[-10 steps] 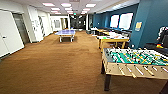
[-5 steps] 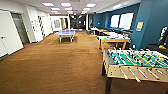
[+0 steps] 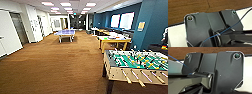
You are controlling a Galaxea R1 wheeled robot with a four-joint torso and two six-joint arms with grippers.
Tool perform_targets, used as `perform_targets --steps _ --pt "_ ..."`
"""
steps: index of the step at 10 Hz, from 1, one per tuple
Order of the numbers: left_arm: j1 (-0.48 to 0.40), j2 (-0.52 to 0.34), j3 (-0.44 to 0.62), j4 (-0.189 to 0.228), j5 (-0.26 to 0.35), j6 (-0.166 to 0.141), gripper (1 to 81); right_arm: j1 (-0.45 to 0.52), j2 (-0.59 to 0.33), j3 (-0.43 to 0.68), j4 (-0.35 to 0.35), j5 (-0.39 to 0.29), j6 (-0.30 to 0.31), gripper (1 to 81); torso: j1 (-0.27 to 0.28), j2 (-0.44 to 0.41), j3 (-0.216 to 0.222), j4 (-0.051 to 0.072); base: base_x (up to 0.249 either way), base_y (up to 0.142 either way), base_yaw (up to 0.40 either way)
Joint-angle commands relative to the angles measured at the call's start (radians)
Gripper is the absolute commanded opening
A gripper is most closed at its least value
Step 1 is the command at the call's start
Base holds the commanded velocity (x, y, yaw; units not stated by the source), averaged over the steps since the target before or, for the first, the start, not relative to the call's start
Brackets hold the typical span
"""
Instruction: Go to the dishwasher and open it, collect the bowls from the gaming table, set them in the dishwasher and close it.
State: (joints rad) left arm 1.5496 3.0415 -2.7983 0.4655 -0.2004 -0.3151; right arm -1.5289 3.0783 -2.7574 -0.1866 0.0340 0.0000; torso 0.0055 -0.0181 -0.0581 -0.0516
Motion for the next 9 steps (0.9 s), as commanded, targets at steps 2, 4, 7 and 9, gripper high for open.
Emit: perform_targets --steps 2,4,7,9 --pt "-0.041 -0.006 -0.003 -0.004 0.041 0.001 81.1 0.046 0.007 0.007 -0.001 -0.046 -0.003 81.1 0.0 0.0 0.0 0.0 0.127 0.079 0.0" --pt "-0.041 -0.004 -0.003 -0.004 0.041 0.002 81.1 0.046 0.007 0.007 0.001 -0.046 -0.003 81.1 0.0 0.0 0.0 0.0 0.125 0.074 0.0" --pt "-0.041 -0.004 -0.003 -0.004 0.041 0.001 81.1 0.046 0.007 0.007 -0.001 -0.046 -0.003 81.1 -0.001 0.0 0.0 0.0 0.124 0.062 0.0" --pt "-0.041 -0.004 -0.003 -0.002 0.041 0.002 81.1 0.046 0.007 0.007 -0.001 -0.046 -0.003 81.1 -0.002 0.0 0.0 0.0 0.133 0.0 0.0"
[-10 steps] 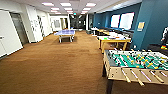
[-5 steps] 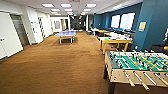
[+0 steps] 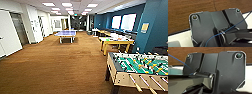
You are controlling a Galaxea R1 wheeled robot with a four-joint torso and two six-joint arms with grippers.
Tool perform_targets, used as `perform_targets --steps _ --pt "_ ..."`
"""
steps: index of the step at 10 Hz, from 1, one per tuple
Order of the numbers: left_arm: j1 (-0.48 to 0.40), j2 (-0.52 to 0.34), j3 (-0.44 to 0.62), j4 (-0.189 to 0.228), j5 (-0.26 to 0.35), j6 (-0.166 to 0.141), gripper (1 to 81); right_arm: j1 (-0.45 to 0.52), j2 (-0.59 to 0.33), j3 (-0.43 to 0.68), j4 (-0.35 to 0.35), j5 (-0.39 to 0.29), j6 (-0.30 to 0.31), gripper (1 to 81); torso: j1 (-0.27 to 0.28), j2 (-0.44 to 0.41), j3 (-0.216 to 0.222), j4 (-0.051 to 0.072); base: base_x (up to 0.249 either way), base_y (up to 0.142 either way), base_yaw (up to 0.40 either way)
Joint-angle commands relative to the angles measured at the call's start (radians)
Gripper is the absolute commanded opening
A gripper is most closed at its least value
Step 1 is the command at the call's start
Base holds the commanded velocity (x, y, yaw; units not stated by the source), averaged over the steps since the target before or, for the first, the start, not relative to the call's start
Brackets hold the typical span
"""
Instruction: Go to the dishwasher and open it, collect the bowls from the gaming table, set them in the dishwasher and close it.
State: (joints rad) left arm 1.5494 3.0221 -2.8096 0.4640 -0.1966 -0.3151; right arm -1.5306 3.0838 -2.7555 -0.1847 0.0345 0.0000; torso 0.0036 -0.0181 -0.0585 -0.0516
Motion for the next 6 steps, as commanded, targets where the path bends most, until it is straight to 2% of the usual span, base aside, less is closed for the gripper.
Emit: perform_targets --steps 1,6 --pt "-0.039 0.017 0.008 -0.001 0.037 0.002 81.1 0.046 0.002 0.005 -0.002 -0.047 -0.003 81.1 0.0 0.0 0.0 0.0 0.133 0.0 0.0" --pt "-0.041 0.018 0.008 -0.001 0.037 0.002 81.1 0.046 0.002 0.004 -0.002 -0.047 -0.003 81.1 -0.001 0.0 0.0 0.0 0.138 0.0 0.0"
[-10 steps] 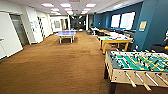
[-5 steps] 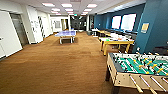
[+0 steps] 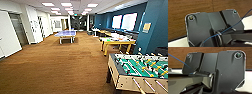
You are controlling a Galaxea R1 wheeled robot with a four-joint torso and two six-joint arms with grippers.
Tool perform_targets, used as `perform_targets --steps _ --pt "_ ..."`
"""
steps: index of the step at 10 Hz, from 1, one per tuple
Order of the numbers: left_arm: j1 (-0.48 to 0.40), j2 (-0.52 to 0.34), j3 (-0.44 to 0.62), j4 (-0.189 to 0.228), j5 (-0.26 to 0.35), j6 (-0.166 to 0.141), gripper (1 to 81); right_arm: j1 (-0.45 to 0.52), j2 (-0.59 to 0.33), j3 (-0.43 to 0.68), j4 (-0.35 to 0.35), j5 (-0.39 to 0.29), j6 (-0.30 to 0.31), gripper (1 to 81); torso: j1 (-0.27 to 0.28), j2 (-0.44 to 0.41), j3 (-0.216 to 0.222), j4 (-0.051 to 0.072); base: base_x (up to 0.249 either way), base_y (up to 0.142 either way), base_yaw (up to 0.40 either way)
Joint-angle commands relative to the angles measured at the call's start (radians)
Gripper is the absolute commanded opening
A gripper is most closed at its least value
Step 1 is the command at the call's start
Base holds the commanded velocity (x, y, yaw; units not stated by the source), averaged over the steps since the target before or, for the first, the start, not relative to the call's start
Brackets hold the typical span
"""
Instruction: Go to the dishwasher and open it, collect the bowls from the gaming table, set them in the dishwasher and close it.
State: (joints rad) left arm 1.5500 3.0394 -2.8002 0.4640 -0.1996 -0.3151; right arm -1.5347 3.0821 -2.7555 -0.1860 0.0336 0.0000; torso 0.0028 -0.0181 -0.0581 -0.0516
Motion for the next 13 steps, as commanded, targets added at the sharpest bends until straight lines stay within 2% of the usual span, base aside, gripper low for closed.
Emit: perform_targets --steps 1,13 --pt "-0.041 0.001 -0.001 -0.001 0.04 0.002 81.1 0.05 0.005 0.005 -0.001 -0.046 -0.003 81.1 0.0 0.0 0.0 0.0 0.141 0.0 0.0" --pt "-0.04 0.001 -0.001 -0.001 0.04 0.002 81.1 0.046 0.005 0.005 -0.001 -0.046 -0.003 81.1 0.0 0.0 0.0 0.0 0.152 0.0 0.0"
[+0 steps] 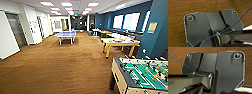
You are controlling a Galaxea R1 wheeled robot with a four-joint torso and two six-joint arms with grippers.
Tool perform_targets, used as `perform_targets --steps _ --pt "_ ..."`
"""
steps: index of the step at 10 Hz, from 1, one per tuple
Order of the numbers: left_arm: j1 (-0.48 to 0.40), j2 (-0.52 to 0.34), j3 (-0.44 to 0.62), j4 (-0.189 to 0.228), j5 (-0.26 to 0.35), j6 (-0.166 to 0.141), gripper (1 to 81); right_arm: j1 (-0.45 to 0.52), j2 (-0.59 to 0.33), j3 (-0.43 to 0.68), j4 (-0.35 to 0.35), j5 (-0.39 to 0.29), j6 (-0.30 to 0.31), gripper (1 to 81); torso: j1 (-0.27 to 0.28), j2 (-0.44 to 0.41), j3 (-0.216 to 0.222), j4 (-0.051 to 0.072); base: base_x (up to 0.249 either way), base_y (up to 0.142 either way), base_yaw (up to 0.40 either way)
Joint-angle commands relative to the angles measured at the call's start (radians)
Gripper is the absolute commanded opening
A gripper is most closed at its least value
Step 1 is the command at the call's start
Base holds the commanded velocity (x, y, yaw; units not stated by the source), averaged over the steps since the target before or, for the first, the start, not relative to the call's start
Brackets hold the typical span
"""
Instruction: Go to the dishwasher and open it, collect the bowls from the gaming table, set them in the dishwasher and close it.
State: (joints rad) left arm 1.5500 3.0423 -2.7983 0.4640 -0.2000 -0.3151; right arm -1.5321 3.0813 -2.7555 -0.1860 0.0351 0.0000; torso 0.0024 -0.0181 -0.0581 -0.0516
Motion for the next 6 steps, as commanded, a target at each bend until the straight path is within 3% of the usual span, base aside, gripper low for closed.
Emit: perform_targets --steps 1,6 --pt "-0.04 -0.002 -0.003 -0.001 0.04 0.002 81.1 0.045 0.006 0.005 0.0 -0.047 -0.003 81.1 0.0 0.0 0.0 0.0 0.177 0.0 0.0" --pt "-0.04 -0.002 -0.003 -0.001 0.04 0.002 81.1 0.043 0.006 0.005 0.0 -0.047 -0.003 81.1 0.0 0.0 0.0 0.0 0.177 0.0 0.0"
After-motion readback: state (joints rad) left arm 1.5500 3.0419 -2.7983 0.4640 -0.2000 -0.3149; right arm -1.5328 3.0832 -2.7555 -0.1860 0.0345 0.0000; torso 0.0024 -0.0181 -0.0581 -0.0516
